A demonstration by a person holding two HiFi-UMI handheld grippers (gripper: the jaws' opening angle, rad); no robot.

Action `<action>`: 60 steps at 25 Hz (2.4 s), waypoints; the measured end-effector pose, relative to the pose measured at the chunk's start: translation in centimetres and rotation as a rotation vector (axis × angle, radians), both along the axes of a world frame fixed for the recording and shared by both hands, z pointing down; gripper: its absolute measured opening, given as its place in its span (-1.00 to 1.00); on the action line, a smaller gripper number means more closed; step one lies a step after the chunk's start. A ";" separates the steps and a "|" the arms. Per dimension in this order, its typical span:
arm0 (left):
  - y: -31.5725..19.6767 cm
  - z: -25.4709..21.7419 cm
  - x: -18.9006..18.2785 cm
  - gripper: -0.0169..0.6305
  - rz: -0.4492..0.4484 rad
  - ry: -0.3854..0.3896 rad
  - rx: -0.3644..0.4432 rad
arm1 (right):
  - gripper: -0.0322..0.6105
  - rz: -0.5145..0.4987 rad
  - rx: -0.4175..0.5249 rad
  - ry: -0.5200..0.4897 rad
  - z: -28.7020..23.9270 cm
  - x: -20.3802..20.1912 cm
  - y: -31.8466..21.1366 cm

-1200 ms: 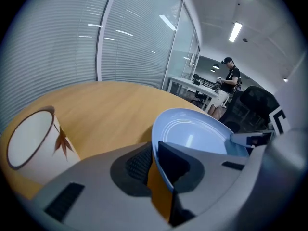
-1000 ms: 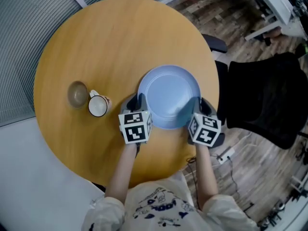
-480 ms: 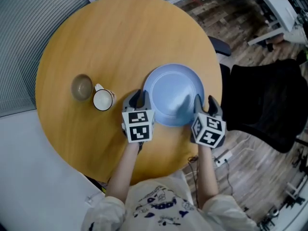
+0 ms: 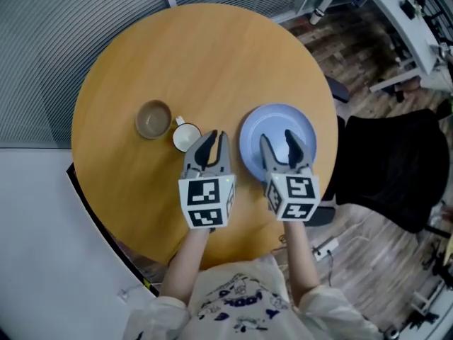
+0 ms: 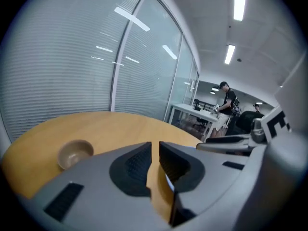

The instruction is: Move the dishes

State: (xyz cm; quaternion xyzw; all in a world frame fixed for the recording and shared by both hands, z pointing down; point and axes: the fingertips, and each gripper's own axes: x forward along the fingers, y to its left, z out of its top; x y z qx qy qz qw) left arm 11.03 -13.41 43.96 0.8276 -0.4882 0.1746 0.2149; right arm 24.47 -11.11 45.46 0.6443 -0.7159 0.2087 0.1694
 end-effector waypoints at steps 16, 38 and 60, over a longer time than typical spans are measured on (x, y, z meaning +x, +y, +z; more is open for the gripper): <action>3.3 -1.5 -16.8 -0.90 -0.191 0.050 0.024 | 0.20 -0.277 0.054 -0.011 -0.7 -19.6 -2.3; 5.8 4.0 -23.9 -0.90 -0.256 0.102 -0.086 | 0.30 -0.197 -0.027 0.058 6.9 -22.4 -4.5; 5.2 4.6 -21.5 -0.90 -0.200 0.085 -0.093 | 0.29 -0.162 0.081 0.026 4.0 -21.2 -5.7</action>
